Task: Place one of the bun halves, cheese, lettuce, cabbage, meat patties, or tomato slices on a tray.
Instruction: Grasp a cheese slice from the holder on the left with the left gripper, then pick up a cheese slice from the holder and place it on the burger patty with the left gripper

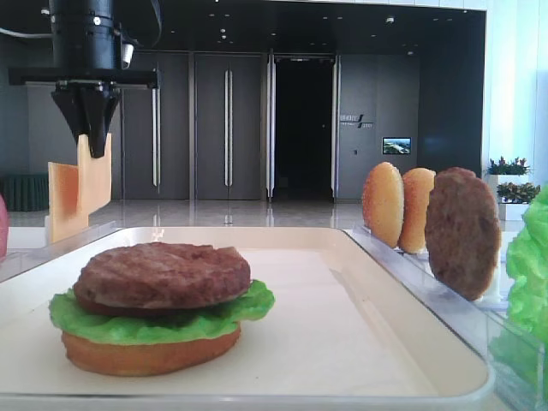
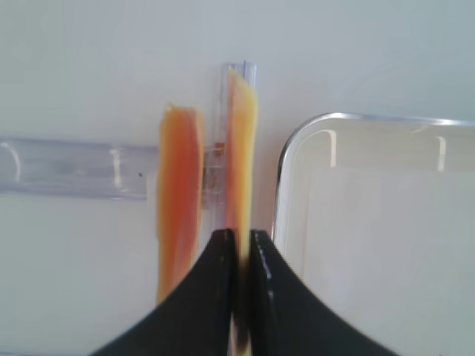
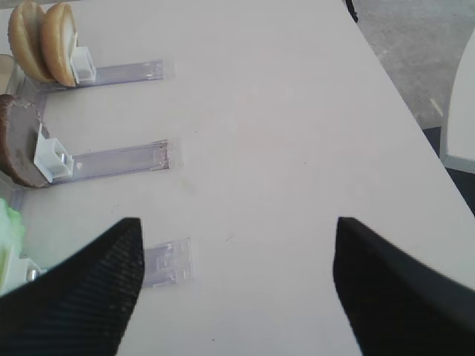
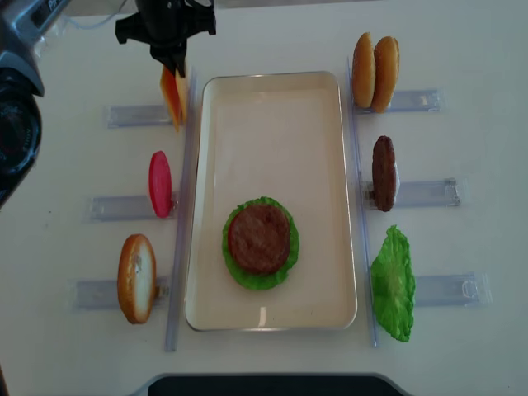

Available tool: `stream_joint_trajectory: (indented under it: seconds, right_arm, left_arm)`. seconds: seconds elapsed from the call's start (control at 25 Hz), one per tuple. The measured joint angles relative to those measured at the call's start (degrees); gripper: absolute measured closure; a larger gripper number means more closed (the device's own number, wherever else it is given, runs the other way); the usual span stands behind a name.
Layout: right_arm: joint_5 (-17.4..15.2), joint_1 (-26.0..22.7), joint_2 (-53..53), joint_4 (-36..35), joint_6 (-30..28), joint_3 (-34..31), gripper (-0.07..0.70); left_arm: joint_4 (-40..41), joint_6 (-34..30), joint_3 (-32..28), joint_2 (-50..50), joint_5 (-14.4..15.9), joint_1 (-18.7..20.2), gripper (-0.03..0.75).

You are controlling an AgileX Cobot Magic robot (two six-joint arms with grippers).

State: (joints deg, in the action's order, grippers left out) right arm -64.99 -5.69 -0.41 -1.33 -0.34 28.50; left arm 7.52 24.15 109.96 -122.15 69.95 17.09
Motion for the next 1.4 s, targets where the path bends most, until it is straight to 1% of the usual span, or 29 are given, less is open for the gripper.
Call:
stream_joint_trajectory:
  seconds: [0.36, 0.52, 0.64, 0.76, 1.08, 1.16, 1.4]
  right_arm:
    - [0.00, 0.00, 0.00, 0.00, 0.00, 0.00, 0.097]
    - [0.00, 0.00, 0.00, 0.00, 0.34, 0.00, 0.097]
    - [0.00, 0.00, 0.00, 0.00, 0.00, 0.00, 0.097]
    - [0.00, 0.00, 0.00, 0.00, 0.00, 0.00, 0.097]
    - [0.00, 0.00, 0.00, 0.00, 0.00, 0.00, 0.097]
    - [0.00, 0.00, 0.00, 0.00, 0.34, 0.00, 0.097]
    - [0.00, 0.00, 0.00, 0.00, 0.34, 0.00, 0.097]
  left_arm:
    - [-1.05, -0.62, 0.75, 8.28, 0.53, 0.00, 0.692]
    - [-3.56, -1.57, 0.75, 11.75, 0.98, 0.00, 0.692]
    - [-5.44, -1.75, -1.03, 14.73, 1.03, 0.00, 0.692]
    - [-6.01, -1.80, -6.41, 19.48, 1.03, 0.05, 0.692]
    - [-6.25, -1.80, -27.71, 37.58, 1.13, 0.05, 0.692]
    - [-6.58, -1.80, -32.25, 42.25, 1.13, 0.05, 0.692]
    - [-8.29, -1.24, -43.02, 55.34, 1.13, 0.05, 0.692]
